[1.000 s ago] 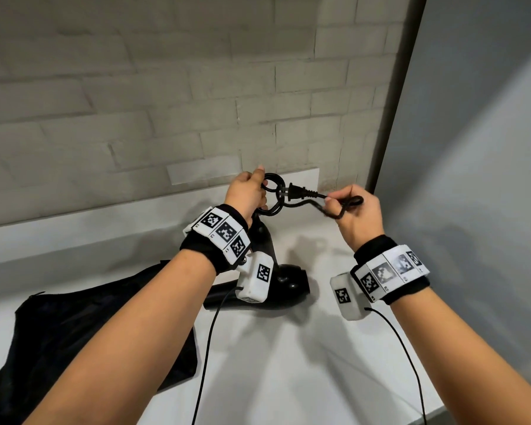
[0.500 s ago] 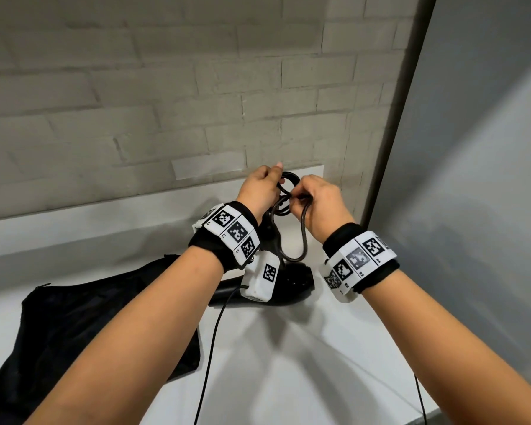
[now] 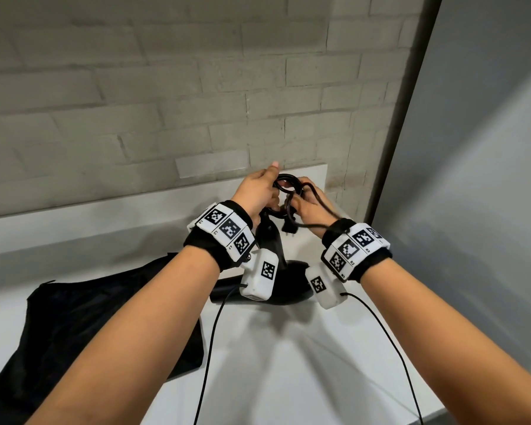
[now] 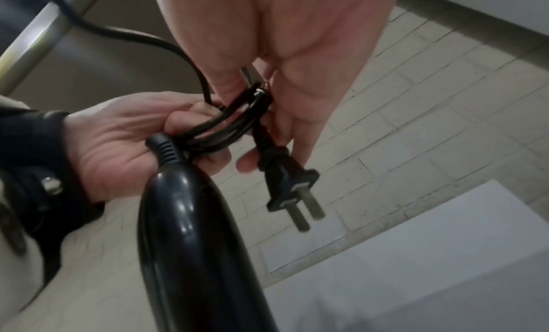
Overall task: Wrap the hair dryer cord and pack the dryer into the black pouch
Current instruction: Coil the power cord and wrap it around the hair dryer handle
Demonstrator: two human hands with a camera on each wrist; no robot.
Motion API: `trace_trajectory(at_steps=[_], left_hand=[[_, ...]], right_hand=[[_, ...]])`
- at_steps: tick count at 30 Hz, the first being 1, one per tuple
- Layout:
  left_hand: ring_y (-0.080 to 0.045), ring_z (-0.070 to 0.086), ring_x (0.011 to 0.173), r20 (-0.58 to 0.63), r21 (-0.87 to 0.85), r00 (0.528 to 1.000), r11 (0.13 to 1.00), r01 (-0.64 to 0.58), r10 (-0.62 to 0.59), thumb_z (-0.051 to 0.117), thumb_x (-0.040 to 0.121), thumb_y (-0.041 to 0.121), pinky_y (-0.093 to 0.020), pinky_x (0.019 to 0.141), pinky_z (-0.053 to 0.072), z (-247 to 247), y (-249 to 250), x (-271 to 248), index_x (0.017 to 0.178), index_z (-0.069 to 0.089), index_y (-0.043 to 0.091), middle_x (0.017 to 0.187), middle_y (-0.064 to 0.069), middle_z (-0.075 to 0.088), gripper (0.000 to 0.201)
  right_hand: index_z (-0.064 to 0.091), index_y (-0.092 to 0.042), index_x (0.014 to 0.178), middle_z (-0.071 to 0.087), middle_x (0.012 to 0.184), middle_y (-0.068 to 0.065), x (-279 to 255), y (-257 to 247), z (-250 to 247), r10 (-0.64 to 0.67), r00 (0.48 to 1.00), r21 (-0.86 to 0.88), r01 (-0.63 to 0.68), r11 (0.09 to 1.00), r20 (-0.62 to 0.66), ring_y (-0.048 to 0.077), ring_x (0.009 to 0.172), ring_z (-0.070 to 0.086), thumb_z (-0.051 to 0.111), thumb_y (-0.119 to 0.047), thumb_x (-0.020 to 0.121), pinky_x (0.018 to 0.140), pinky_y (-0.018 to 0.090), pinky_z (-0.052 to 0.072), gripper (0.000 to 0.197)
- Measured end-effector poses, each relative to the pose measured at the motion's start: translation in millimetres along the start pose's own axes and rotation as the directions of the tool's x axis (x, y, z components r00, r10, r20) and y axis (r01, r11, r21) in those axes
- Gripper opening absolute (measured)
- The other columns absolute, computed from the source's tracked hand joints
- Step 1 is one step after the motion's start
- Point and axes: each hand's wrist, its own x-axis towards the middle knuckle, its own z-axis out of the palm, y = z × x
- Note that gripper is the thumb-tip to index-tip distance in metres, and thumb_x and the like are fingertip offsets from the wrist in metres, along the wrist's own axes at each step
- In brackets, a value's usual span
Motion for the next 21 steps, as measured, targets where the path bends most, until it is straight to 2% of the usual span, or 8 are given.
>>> trace_trajectory(at_steps=[2, 5, 7, 10, 13, 14, 16, 21], left_hand=[[-0.004, 0.023, 0.026, 0.004, -0.009, 1.000, 1.000, -0.002, 0.002, 0.040, 0.097, 0.036, -0.013, 0.036, 0.029, -0.1, -0.5, 0.9, 0.073, 0.044, 0.013, 0.031, 0.012, 0.028, 0.033], [-0.005, 0.022, 0.028, 0.013, -0.024, 1.000, 1.000, -0.003, 0.003, 0.039, 0.097, 0.038, -0.014, 0.038, 0.029, 2.1, -0.7, 0.5, 0.074, 0.044, 0.013, 0.033, 0.013, 0.028, 0.034], [-0.005, 0.021, 0.027, -0.007, -0.041, 1.000, 0.999, 0.000, 0.000, 0.038, 0.097, 0.038, -0.014, 0.038, 0.028, 1.8, -0.2, 1.1, 0.071, 0.045, 0.012, 0.032, 0.012, 0.027, 0.038], [-0.005, 0.022, 0.026, -0.045, -0.057, 0.999, 0.998, 0.011, -0.013, 0.038, 0.097, 0.038, -0.012, 0.037, 0.029, -1.7, 0.3, 2.7, 0.068, 0.047, 0.010, 0.032, 0.012, 0.027, 0.042], [-0.004, 0.023, 0.026, -0.036, -0.041, 0.999, 0.999, 0.015, -0.016, 0.038, 0.097, 0.039, -0.012, 0.037, 0.031, -3.8, 0.3, 2.6, 0.069, 0.047, 0.011, 0.031, 0.013, 0.029, 0.041], [-0.004, 0.023, 0.025, -0.032, -0.045, 0.999, 0.999, 0.018, -0.020, 0.038, 0.097, 0.039, -0.012, 0.037, 0.031, -4.2, 0.6, 2.2, 0.070, 0.047, 0.011, 0.031, 0.013, 0.028, 0.040], [-0.004, 0.023, 0.026, -0.018, -0.025, 1.000, 0.999, 0.025, -0.026, 0.038, 0.097, 0.040, -0.013, 0.037, 0.031, -4.0, 0.9, 1.7, 0.070, 0.046, 0.011, 0.030, 0.013, 0.028, 0.040], [-0.004, 0.024, 0.027, 0.016, 0.002, 0.999, 0.999, 0.037, -0.037, 0.039, 0.095, 0.043, -0.015, 0.039, 0.032, -2.2, 0.0, 0.2, 0.070, 0.047, 0.012, 0.032, 0.013, 0.030, 0.041]], right_hand=[[0.050, -0.011, 0.091, 0.041, 0.067, 0.000, -1.3, -0.4, 0.5, 0.005, 1.000, 0.063, -0.006, 0.998, 0.013, -0.003, 0.049, 0.046, 0.044, -0.005, 0.088, 0.054, 0.016, 0.039, 0.009], [0.056, -0.029, 0.092, 0.034, 0.063, -0.002, -1.7, 0.8, -2.5, 0.028, 0.998, 0.058, -0.031, 0.998, 0.048, 0.002, 0.046, 0.037, 0.048, -0.024, 0.077, 0.047, 0.020, 0.031, 0.018], [0.050, -0.023, 0.105, 0.033, 0.064, -0.003, -6.1, 5.1, -10.4, 0.070, 0.996, 0.031, -0.072, 0.997, 0.062, -0.003, 0.043, 0.036, 0.046, -0.015, 0.082, 0.043, 0.011, 0.030, 0.024], [0.050, 0.001, 0.119, 0.041, 0.069, -0.008, -19.6, 21.3, -30.8, 0.094, 0.995, -0.286, -0.083, 0.955, 0.023, -0.002, 0.054, 0.041, 0.031, 0.005, 0.093, 0.050, 0.004, 0.035, 0.033], [0.059, -0.008, 0.116, 0.058, 0.079, 0.000, -25.9, 40.8, -53.2, 0.211, 0.977, -0.638, -0.167, 0.752, -0.007, 0.004, 0.053, 0.048, 0.033, 0.006, 0.089, 0.049, 0.008, 0.033, 0.040], [0.061, -0.012, 0.114, 0.064, 0.096, 0.007, -26.4, 48.0, -59.7, 0.308, 0.951, -0.728, -0.235, 0.644, -0.034, 0.008, 0.062, 0.055, 0.032, 0.007, 0.087, 0.054, 0.012, 0.036, 0.044], [0.062, -0.018, 0.112, 0.058, 0.123, 0.013, -29.2, 57.5, -69.6, 0.474, 0.873, -0.818, -0.353, 0.454, -0.114, 0.022, 0.086, 0.056, 0.029, 0.008, 0.085, 0.069, 0.023, 0.038, 0.050], [0.061, -0.016, 0.113, 0.052, 0.130, 0.011, -28.9, 53.1, -66.9, 0.494, 0.846, -0.845, -0.405, 0.349, -0.202, 0.027, 0.115, 0.052, 0.026, 0.006, 0.086, 0.088, 0.027, 0.042, 0.049]])
